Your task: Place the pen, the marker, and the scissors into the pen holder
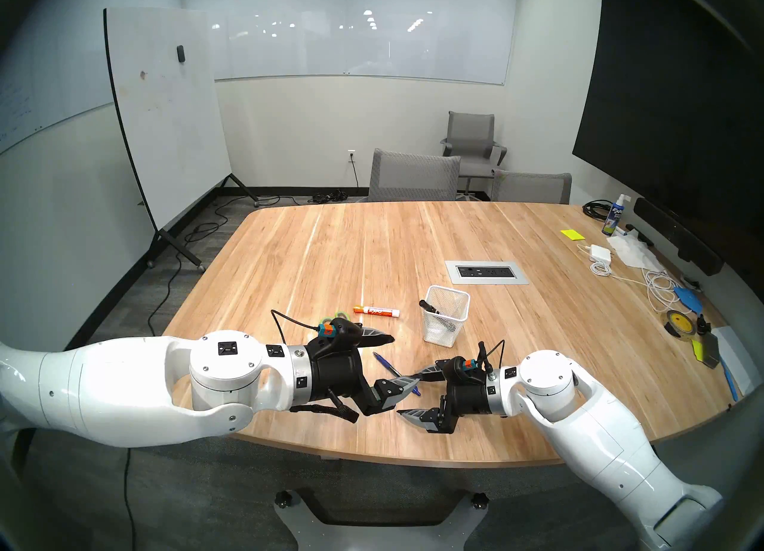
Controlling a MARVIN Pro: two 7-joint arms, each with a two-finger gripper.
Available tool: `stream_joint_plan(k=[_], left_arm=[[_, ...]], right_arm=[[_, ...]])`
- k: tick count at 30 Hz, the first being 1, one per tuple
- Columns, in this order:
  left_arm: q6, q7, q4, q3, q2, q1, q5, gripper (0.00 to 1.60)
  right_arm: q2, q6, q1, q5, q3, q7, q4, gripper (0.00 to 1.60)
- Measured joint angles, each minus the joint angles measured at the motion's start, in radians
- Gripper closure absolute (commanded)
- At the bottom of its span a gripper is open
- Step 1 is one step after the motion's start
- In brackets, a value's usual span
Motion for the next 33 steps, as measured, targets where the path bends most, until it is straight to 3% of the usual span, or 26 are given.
stream_joint_plan(k=[7, 12, 33], left_arm=[[0.000, 0.000, 0.000, 0.000, 0.000, 0.000, 0.000, 0.00], [0.000, 0.000, 0.000, 0.000, 0.000, 0.000, 0.000, 0.00], [0.000, 0.000, 0.000, 0.000, 0.000, 0.000, 0.000, 0.00]], right_arm=[[-0.020, 0.000, 0.019, -0.006, -0.008, -0.016, 0.018, 0.19], [-0.033, -0.002, 0.029, -0.011, -0.014, -0.029, 0.025, 0.41], [-0.067, 0.001, 0.053, -0.033, -0.038, -0.077, 0.073, 0.45]])
